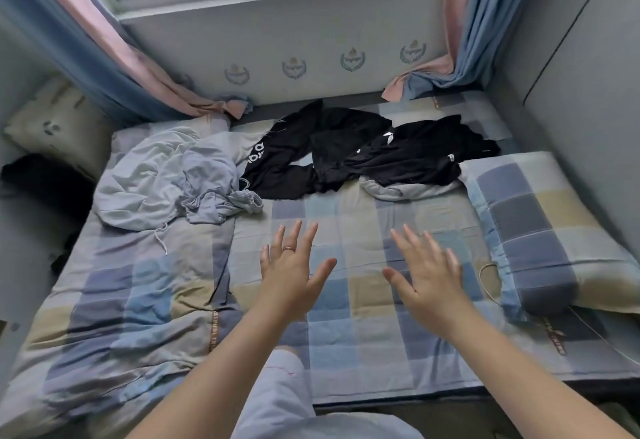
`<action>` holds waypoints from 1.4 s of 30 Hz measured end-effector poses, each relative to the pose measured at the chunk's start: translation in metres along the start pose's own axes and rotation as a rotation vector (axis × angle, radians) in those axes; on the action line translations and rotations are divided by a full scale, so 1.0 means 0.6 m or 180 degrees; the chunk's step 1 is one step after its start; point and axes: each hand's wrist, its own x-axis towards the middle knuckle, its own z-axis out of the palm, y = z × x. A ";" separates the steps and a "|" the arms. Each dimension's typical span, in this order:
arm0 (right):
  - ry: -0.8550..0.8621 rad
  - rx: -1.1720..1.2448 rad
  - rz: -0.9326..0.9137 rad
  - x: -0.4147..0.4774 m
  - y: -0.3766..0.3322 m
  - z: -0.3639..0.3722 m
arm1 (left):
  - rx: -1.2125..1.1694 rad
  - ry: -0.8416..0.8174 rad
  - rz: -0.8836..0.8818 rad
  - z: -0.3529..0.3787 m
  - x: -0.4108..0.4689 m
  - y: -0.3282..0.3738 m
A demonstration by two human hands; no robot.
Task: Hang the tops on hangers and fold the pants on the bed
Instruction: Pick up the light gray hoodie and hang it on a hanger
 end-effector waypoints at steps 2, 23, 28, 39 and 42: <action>-0.0026 0.0052 0.0009 0.014 0.005 0.004 | 0.0035 -0.0057 -0.0010 0.003 0.023 -0.007; -0.0415 0.0395 0.0380 0.538 -0.253 0.383 | 0.0128 -0.0192 -0.0207 0.077 0.465 -0.566; -0.0707 0.0114 0.0201 0.693 -0.345 0.494 | -0.0075 -0.0125 -0.0790 0.093 0.558 -0.772; -0.1458 -0.0616 -0.1255 0.945 -0.589 0.841 | 0.0963 -0.0477 -0.1823 0.185 0.604 -1.239; -0.1589 -0.0723 -0.1568 1.004 -0.631 0.914 | 0.1004 -0.0338 -0.2081 0.199 0.629 -1.313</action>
